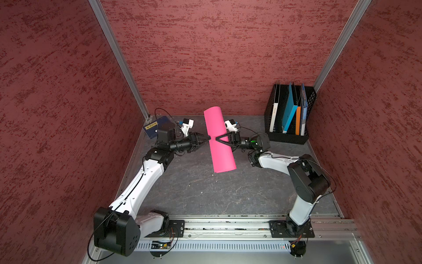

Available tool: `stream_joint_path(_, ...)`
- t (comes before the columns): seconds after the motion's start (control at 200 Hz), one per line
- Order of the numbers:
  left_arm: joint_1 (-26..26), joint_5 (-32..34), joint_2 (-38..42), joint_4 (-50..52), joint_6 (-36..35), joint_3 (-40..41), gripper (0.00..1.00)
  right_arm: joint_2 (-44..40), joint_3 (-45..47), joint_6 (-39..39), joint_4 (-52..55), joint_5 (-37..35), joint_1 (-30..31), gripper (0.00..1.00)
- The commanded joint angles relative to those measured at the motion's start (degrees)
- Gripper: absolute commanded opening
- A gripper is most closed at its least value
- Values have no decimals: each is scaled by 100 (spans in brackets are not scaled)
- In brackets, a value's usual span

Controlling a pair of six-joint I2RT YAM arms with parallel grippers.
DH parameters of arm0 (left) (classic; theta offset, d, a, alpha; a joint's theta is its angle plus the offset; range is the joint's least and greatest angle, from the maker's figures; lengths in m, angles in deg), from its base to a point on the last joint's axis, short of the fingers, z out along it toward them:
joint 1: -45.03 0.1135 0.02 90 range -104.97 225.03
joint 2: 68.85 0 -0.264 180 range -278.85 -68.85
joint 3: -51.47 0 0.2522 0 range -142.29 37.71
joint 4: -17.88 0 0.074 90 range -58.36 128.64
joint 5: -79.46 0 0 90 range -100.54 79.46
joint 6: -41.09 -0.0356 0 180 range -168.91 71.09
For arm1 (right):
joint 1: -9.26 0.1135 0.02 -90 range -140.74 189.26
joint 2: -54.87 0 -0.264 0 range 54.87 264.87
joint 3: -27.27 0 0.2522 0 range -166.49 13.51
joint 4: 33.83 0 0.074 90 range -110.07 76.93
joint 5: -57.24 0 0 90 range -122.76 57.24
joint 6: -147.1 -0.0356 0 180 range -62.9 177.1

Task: Fold the rectangular paper in half along the long edge
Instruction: Fold the paper.

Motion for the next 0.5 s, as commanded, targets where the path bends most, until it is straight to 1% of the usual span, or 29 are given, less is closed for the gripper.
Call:
stream_joint_path(0.0,31,-64,105,-205,25,90,35,1,1,-67,-271,9,61,49)
stream_joint_path(0.095,31,-63,114,-227,25,101,34,28,2,-68,-271,13,68,49)
stream_joint_path(0.205,31,-64,105,-308,59,115,25,59,-25,-89,-261,6,95,50)
stream_joint_path(0.351,31,-116,77,-447,140,150,20,99,-45,-90,-237,-3,116,50)
stream_joint_path(0.491,31,-146,70,-455,156,164,20,130,-17,-74,-240,-28,131,50)
